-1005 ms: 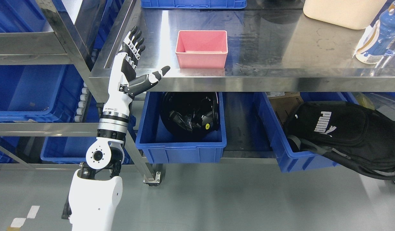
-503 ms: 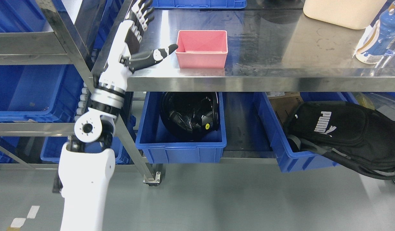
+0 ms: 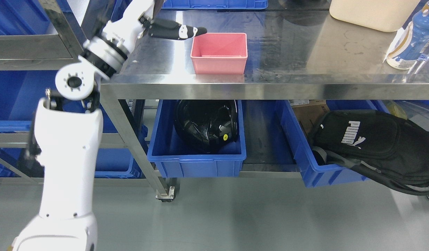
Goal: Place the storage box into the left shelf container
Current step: 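Raise the left hand up toward the pink box on the shelf, then grasp the pink box's rim with the left hand and lift it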
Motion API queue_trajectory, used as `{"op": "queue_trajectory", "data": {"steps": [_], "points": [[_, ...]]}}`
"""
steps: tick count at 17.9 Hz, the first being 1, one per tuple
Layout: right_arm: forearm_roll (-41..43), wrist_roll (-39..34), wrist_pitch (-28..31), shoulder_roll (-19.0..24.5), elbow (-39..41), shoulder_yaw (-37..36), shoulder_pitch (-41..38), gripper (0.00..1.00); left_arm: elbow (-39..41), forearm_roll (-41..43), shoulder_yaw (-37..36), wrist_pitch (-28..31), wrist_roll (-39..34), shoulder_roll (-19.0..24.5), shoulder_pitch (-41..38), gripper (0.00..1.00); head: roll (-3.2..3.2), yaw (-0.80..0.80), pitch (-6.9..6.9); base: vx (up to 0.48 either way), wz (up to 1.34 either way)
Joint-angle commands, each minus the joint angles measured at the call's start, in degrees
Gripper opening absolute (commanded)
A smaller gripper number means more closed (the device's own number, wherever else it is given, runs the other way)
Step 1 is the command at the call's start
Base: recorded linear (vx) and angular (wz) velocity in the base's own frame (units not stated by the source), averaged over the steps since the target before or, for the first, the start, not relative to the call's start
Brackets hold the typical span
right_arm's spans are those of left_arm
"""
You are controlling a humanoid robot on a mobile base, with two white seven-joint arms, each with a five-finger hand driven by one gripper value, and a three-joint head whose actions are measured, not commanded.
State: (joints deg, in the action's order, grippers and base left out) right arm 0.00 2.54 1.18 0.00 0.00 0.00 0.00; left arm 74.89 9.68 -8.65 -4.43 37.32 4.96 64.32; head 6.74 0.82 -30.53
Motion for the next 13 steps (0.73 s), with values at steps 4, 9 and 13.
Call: {"op": "queue_trajectory", "data": {"steps": [4, 9, 13], "points": [[0.0, 0.0, 0.1, -1.0, 1.0, -0.3, 0.0, 1.00, -19.5, 6.0, -16.9, -0.3, 13.3, 3.0, 16.5, 0.99, 0.00, 0.00, 0.00, 0.000, 0.00], [0.0, 0.0, 0.1, -1.0, 1.0, -0.3, 0.0, 1.00, -22.8, 13.0, -17.5, -0.9, 22.1, 2.9, 15.0, 0.99, 0.00, 0.00, 0.00, 0.000, 0.00], [0.0, 0.0, 0.1, -1.0, 1.0, -0.3, 0.1, 1.00, -30.5, 16.0, -16.0, -7.5, 21.8, 2.0, 15.9, 0.97, 0.00, 0.00, 0.00, 0.000, 0.00]]}}
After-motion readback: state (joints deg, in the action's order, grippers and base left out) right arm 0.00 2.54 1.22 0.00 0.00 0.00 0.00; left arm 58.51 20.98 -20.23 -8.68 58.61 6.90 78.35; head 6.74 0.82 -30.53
